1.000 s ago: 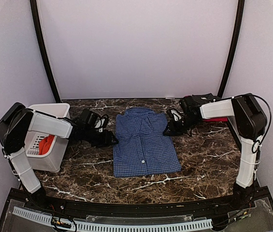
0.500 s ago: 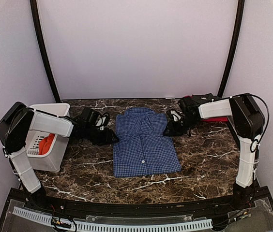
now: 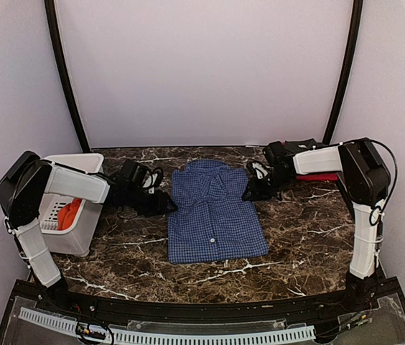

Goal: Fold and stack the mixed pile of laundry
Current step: Smooth out the 2/3-rectangle-folded shirt at the center of the board.

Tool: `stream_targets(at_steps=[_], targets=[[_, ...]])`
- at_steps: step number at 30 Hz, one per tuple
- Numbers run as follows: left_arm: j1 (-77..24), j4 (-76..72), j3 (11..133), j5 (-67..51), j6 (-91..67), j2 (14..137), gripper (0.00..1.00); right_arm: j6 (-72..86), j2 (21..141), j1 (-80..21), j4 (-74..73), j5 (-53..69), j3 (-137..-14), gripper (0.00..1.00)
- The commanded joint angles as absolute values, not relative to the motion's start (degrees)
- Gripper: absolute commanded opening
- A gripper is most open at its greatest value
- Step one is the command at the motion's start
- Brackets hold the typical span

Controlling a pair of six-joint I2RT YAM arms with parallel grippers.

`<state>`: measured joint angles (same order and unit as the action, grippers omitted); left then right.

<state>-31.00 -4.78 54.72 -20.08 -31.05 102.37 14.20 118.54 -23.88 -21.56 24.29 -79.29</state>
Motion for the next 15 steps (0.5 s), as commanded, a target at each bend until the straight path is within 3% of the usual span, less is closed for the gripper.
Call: stream_targets(at_steps=[1, 7, 15], targets=[[-30.76, -5.01, 56.06, -20.21, -30.32, 102.01, 0.52, 13.46, 118.49, -23.81, -22.24, 25.86, -79.89, 0.22], [-30.74, -5.71, 56.12, -20.45, -29.86, 101.37, 0.46, 13.89, 114.97, -23.82, -21.40, 26.39, -78.33, 0.00], [-30.72, -6.29, 57.57, -20.51, -29.42, 102.65, 0.33, 14.01, 113.59, -23.59, -20.72, 26.44, -78.06, 0.00]])
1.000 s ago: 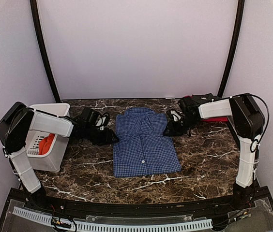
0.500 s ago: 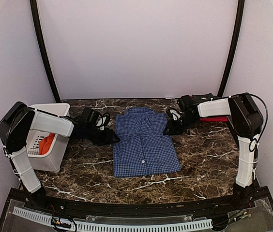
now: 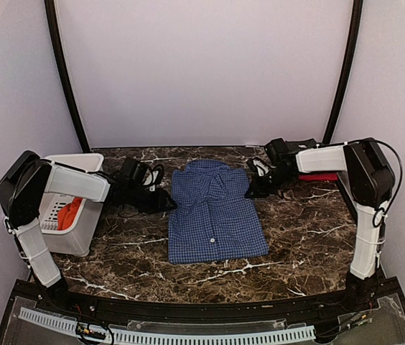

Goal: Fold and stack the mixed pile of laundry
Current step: Smooth out the 2/3-rectangle-folded shirt at the center of the board.

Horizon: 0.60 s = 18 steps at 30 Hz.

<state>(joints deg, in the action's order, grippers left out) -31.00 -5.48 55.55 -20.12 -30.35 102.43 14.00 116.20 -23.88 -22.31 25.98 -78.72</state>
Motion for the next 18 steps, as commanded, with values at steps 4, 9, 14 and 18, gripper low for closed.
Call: stream_targets(at_steps=[4, 9, 14, 18], targets=[[-30.76, -6.02, 58.35, -20.40, -29.12, 103.02, 0.20, 13.98, 112.48, -23.19, -20.59, 25.42, -77.26, 0.00], [-30.76, -5.12, 59.08, -19.19, -28.30, 103.34, 0.04, 14.15, 111.08, -22.07, -19.43, 25.42, -75.26, 0.00], [-30.76, -4.90, 59.73, -18.13, -27.14, 103.45, 0.00, 14.10, 111.04, -21.58, -19.33, 25.48, -75.20, 0.00], [-30.76, -8.48, 58.12, -17.97, -26.03, 102.37, 0.00, 14.46, 109.39, -20.74, -17.78, 24.50, -73.59, 0.00]])
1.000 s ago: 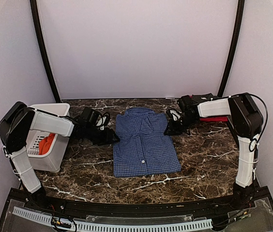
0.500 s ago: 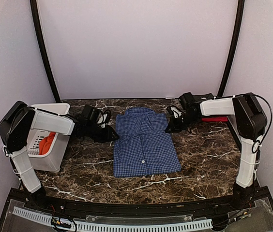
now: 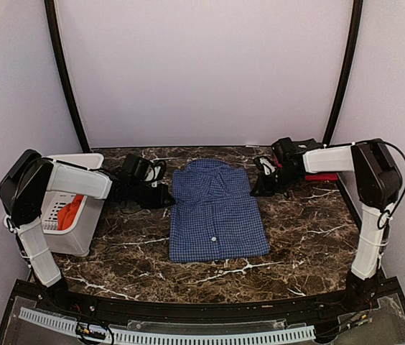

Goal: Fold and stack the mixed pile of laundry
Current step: Smooth out the 2/3-rectangle-folded shirt at the center of the board.

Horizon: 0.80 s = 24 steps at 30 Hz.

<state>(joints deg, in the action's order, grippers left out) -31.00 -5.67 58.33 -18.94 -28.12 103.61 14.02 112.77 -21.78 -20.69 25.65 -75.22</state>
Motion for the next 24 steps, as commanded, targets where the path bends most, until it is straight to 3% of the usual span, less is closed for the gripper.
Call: stream_targets(at_steps=[1, 16, 18, 21, 22, 24], targets=[[-30.76, -8.85, 57.93, -17.60, -25.80, 102.38, 0.00, 14.57, 109.43, -20.47, -17.34, 24.61, -73.51, 0.00], [-29.69, -10.92, 59.77, -12.47, -24.80, 112.28, 0.00, 14.53, 116.93, -19.51, -15.14, 24.54, -76.26, 0.00], [-29.56, -10.55, 60.48, -12.40, -24.69, 113.41, 0.03, 14.50, 117.86, -19.47, -15.41, 23.66, -76.50, 0.00], [-28.90, -9.40, 61.20, -12.82, -24.71, 112.75, 0.17, 13.95, 118.40, -19.49, -16.53, 24.77, -77.00, 0.00], [-28.73, -9.14, 61.32, -13.29, -24.55, 112.18, 0.20, 13.85, 117.50, -19.47, -17.00, 25.44, -76.88, 0.08], [-28.51, -8.18, 61.38, -14.41, -23.91, 109.15, 0.43, 13.80, 114.22, -19.51, -18.06, 25.81, -76.23, 0.36]])
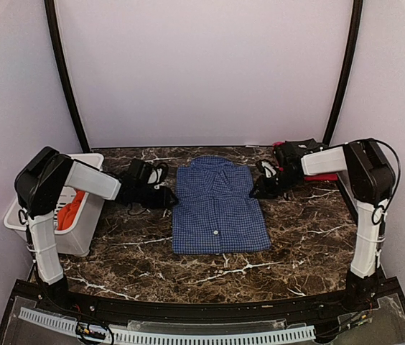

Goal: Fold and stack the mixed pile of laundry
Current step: Smooth out the 2/3-rectangle-folded shirt at the center of the board, then pick up the 2/3-rectangle-folded shirt from the center of the board.

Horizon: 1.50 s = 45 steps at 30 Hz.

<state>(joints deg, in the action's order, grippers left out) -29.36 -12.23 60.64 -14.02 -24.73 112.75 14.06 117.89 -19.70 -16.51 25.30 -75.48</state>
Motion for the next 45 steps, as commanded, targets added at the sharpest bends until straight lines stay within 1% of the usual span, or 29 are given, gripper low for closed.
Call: stream_targets(at_steps=[1, 2, 4, 6, 9, 13, 16, 19, 23, 26, 29, 31, 32, 34, 35, 36, 37, 38, 39, 41, 42, 43, 45], targets=[[-28.48, -7.30, 61.14, -15.49, -23.47, 106.59, 0.49, 13.61, 112.00, -19.51, -18.95, 26.02, -75.94, 0.45], [-28.48, -6.77, 60.70, -16.14, -23.34, 105.02, 0.57, 13.46, 109.57, -19.51, -19.77, 26.32, -75.43, 0.51], [-28.52, -5.54, 59.39, -19.41, -23.26, 100.29, 0.64, 13.20, 104.49, -19.51, -21.19, 27.07, -74.02, 0.63], [-29.06, -5.32, 57.58, -23.75, -23.86, 96.22, 0.68, 14.27, 99.81, -19.62, -20.57, 31.84, -71.33, 0.70], [-32.81, -8.62, 54.52, -32.32, -25.94, 92.34, 0.72, 21.45, 95.60, -21.49, -12.45, 45.73, -64.84, 0.78], [-41.06, -15.48, 52.28, -40.38, -30.01, 94.30, 0.78, 32.18, 95.28, -28.62, 0.08, 54.26, -56.94, 0.80], [-45.93, -21.09, 51.23, -42.83, -32.37, 98.54, 0.80, 38.15, 96.49, -33.51, 8.30, 55.89, -52.01, 0.79], [-46.31, -27.36, 48.65, -44.75, -36.57, 102.11, 0.81, 41.42, 99.51, -35.05, 14.40, 56.68, -47.08, 0.78], [-45.87, -33.36, 45.28, -44.87, -39.47, 108.41, 0.81, 40.53, 105.94, -33.51, 18.42, 55.37, -41.12, 0.77], [-42.80, -38.65, 40.56, -42.95, -42.38, 112.20, 0.81, 41.89, 110.88, -31.37, 23.36, 56.08, -36.60, 0.73], [-39.59, -42.20, 34.83, -41.19, -42.90, 110.77, 0.80, 41.88, 110.10, -30.47, 24.10, 55.13, -33.00, 0.69], [-39.82, -36.78, 34.69, -37.88, -38.67, 104.24, 0.81, 41.02, 107.33, -30.38, 21.74, 54.83, -32.02, 0.67], [-40.26, -30.64, 35.05, -34.56, -34.87, 102.26, 0.82, 40.24, 105.25, -30.40, 19.89, 54.64, -32.11, 0.66], [-41.08, -23.26, 36.26, -29.47, -30.00, 95.85, 0.88, 38.25, 100.00, -30.41, 15.13, 54.27, -33.13, 0.65], [-41.19, -19.29, 36.69, -27.83, -28.62, 91.15, 0.91, 36.52, 97.23, -30.38, 11.69, 53.70, -34.41, 0.65], [-41.25, -17.29, 37.06, -23.50, -25.57, 88.56, 0.97, 34.58, 94.12, -30.35, 8.31, 52.79, -35.91, 0.64], [-41.60, -13.35, 37.98, -21.20, -23.95, 84.06, 0.98, 32.37, 91.42, -30.40, 4.25, 51.07, -37.91, 0.64], [-41.94, -11.69, 38.42, -16.13, -20.40, 81.80, 0.99, 29.85, 89.29, -30.41, 0.01, 48.98, -40.24, 0.64], [-42.87, -10.00, 38.83, -13.52, -19.03, 77.97, 0.99, 27.71, 87.77, -30.36, -3.94, 46.68, -43.05, 0.64], [-45.92, -9.54, 38.64, -7.13, -13.73, 73.91, 0.99, 24.27, 87.33, -30.15, -8.97, 43.29, -48.62, 0.64], [-47.79, -9.47, 38.65, -0.97, -8.66, 72.94, 0.99, 22.72, 88.13, -30.14, -10.82, 42.70, -51.66, 0.63], [-51.41, -9.53, 38.82, 4.28, -3.04, 71.78, 0.99, 21.32, 89.32, -30.15, -11.98, 42.57, -54.32, 0.61], [-56.62, -9.35, 39.66, 9.62, 5.46, 72.01, 0.99, 18.76, 92.59, -30.14, -13.91, 42.00, -61.18, 0.55]])
